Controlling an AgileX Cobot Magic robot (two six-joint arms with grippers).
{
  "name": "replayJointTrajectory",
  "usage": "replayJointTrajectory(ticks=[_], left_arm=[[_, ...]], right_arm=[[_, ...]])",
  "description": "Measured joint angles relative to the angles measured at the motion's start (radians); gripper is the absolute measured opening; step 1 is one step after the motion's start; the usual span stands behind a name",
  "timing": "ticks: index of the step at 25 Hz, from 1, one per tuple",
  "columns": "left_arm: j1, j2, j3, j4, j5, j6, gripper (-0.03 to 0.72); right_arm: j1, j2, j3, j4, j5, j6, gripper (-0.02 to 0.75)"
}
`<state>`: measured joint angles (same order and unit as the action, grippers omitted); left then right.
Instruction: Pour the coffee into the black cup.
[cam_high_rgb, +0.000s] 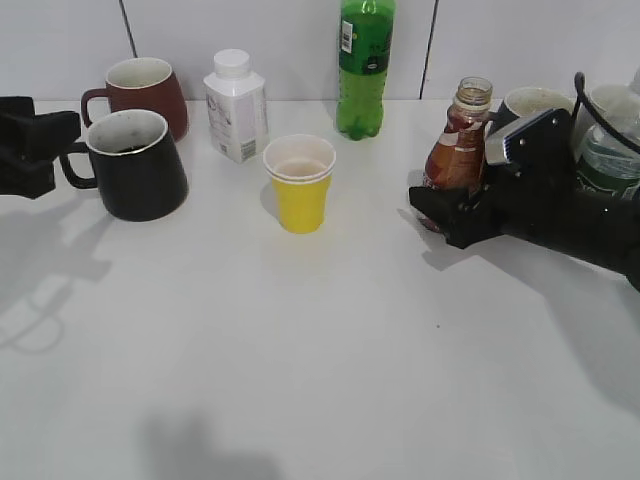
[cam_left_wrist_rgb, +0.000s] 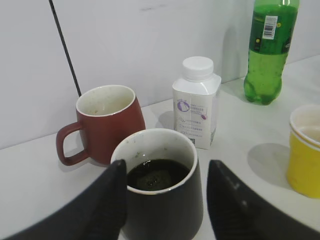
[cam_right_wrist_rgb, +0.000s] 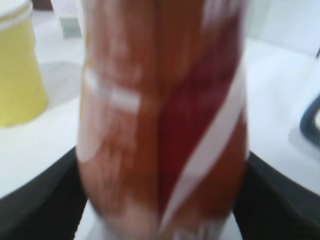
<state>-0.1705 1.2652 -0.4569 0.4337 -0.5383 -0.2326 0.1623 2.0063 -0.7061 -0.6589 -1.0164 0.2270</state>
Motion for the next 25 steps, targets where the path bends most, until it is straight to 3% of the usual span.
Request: replayJointTrajectory(ticks=[18,25], left_arm=[[-0.007,0.000,0.000,0.000,0.062,-0.001,0.398],[-0.008,0.000,-0.002,0.000,0.180,-0.130,0.398]], right_arm=[[0.000,-0.153,0.155,0.094,0.160,0.001,0.631],[0.000,-0.277,0.206,0.089,0.281,0.004,0.617]])
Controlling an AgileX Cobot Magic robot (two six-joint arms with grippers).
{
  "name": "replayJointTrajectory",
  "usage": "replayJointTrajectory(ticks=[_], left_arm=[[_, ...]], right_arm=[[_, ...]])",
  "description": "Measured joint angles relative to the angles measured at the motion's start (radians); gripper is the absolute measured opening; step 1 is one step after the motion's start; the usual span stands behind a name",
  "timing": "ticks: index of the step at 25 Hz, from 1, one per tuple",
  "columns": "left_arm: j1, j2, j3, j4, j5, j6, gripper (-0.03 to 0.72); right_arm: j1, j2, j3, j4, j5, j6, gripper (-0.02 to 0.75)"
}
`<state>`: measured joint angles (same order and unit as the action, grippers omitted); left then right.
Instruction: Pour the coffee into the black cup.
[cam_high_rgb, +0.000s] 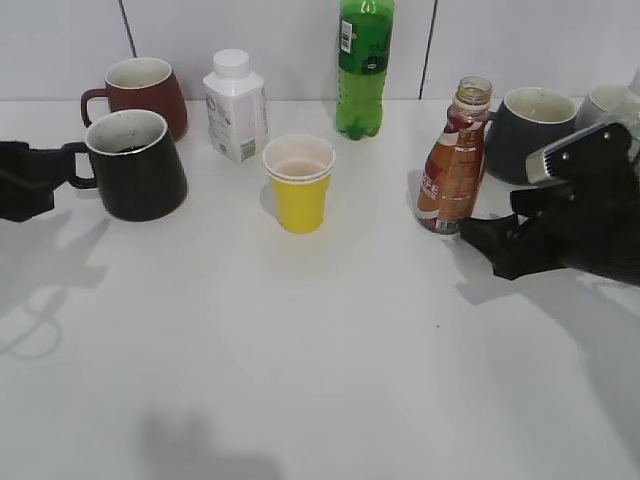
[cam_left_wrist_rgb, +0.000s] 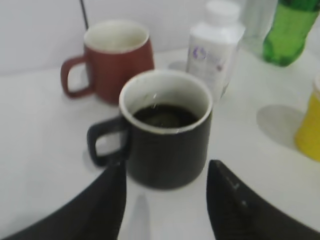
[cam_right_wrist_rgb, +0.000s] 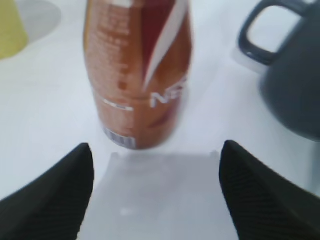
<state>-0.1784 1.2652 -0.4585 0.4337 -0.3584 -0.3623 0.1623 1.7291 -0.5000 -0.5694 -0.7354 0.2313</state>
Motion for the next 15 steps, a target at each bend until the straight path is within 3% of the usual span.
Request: replayJointTrajectory(ticks=[9,15], left_arm=[[-0.119,0.000,-0.182,-0.113,0.540,-0.029,0.398],[-0.138,0.000,-0.288,-0.247,0.866,-0.032,0.398]], right_arm=[[0.000,-0.217,0.000,-0.028,0.297,0.091,0.595],[0.000,-0.322,-0.025,-0.096,0.464,0.235,0.595]])
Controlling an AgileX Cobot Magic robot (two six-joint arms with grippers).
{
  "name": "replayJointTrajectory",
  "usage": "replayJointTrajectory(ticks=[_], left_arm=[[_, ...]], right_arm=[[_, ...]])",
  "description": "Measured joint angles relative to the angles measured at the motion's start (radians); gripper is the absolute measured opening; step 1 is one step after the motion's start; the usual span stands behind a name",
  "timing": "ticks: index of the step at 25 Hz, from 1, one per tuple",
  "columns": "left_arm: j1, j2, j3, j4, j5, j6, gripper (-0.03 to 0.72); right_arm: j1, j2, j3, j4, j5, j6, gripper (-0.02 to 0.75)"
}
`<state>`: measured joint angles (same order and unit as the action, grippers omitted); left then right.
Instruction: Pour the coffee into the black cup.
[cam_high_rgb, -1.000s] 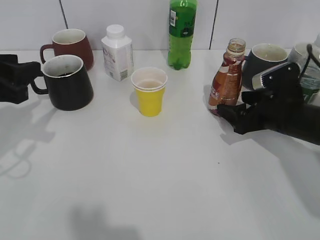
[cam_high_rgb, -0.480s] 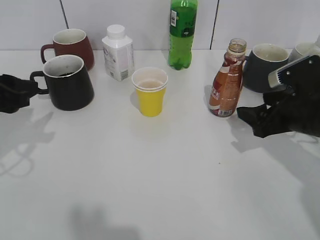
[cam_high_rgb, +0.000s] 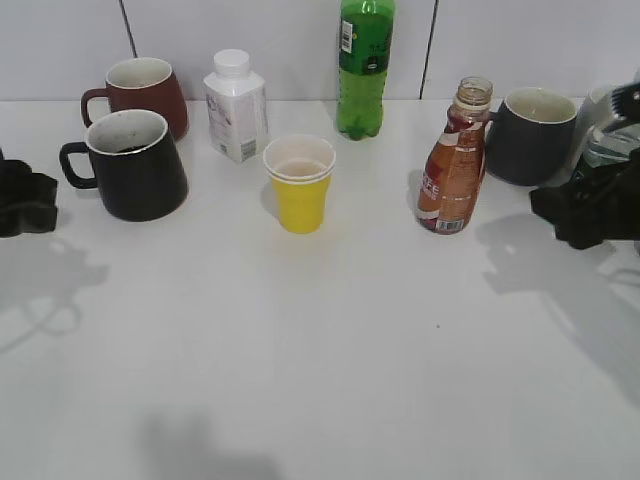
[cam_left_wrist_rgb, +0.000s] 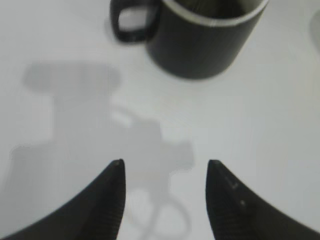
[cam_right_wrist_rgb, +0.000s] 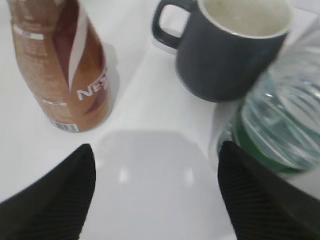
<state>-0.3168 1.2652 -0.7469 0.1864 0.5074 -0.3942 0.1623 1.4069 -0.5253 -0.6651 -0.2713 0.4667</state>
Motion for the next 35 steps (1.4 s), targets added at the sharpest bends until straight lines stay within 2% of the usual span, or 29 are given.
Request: replayJointTrajectory(ticks=[2,5,8,12,17,20,23,26,35], left_arm=[[0.000,-0.012,-0.013,-0.025,0.061,0.000,0.398],[0.000,-0.059,-0.015,-0.045,0.131,0.015,0.398],[0.000,-0.126,-0.017,-0.055,0.177,0.034,0.398],[0.000,-0.234,-0.018,-0.075,0.232,0.118,0.398],[0.000,-0.384,-0.018,-0.103,0.283,0.218,0.398],[0.000,-0.511,-0.018,-0.138,0.296,0.256,0.398],[0.000,-0.597,-0.019,-0.165,0.327,0.307,0.398],[0.000,-0.685,-0.010,-0.171,0.364,0.332,0.398],[0.000,-1.048,0.143,-0.178,0.506,0.340,0.398]], right_arm=[[0.017,-0.040,-0.006,-0.007,0.064,0.039,0.593],[0.087,-0.084,-0.026,-0.003,0.215,0.054,0.591],[0.166,-0.108,-0.069,0.053,0.404,0.060,0.587],[0.250,-0.177,-0.145,0.123,0.647,0.059,0.576],[0.325,-0.371,-0.217,0.285,0.779,-0.015,0.573],[0.343,-0.511,-0.222,0.434,0.802,-0.083,0.573],[0.344,-0.651,-0.222,0.522,0.866,-0.155,0.572],[0.344,-0.758,-0.222,0.548,0.980,-0.181,0.571],[0.344,-1.128,-0.208,0.555,1.332,-0.220,0.571]])
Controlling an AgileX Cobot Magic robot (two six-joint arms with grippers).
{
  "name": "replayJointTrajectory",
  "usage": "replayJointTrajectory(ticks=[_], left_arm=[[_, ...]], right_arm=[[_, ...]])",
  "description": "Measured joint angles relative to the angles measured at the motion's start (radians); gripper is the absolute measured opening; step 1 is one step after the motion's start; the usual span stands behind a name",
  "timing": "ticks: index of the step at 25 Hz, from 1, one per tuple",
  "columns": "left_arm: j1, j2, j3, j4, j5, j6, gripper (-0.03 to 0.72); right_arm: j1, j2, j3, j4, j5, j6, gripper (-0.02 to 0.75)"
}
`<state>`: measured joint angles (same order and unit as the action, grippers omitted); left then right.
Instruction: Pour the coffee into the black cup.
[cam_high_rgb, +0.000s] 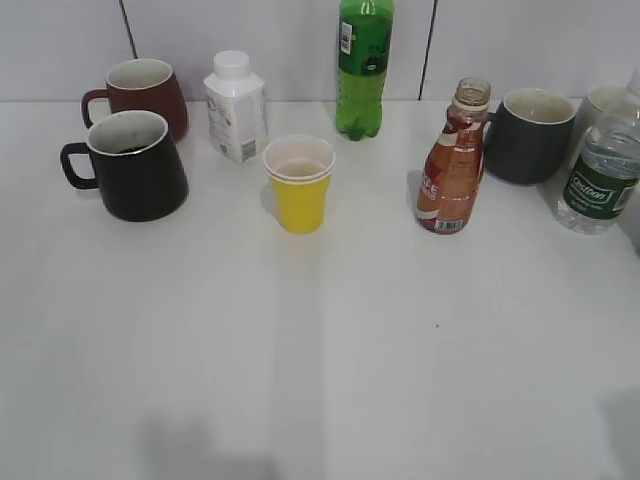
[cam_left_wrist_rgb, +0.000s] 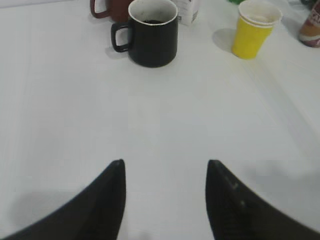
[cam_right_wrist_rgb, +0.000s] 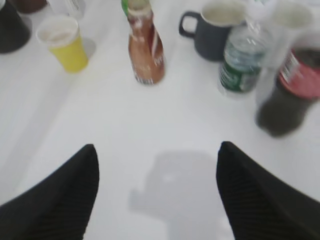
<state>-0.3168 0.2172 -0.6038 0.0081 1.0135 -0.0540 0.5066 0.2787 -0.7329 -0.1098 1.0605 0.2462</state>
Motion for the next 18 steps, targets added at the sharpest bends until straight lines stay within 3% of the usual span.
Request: replayJointTrajectory(ticks=[4,8,12,18], left_arm=[[0.000,-0.145,0.007,0.000,0.102,0.003,0.397],[-0.001,-0.222,0.008,-0.028,0.149,0.026,0.395],[-0.001,-0.225,0.040,-0.094,0.143,0.092,0.393],[-0.001,-0.225,0.075,-0.105,0.068,0.106,0.389]], right_arm=[[0.001,-0.169,0.020,0.000,0.124,-0.018,0.571],[0.001,-0.284,0.070,-0.003,0.154,-0.043,0.571],[0.000,-0.288,0.129,0.002,0.153,-0.084,0.571],[0.000,-0.288,0.210,0.015,0.056,-0.095,0.571]])
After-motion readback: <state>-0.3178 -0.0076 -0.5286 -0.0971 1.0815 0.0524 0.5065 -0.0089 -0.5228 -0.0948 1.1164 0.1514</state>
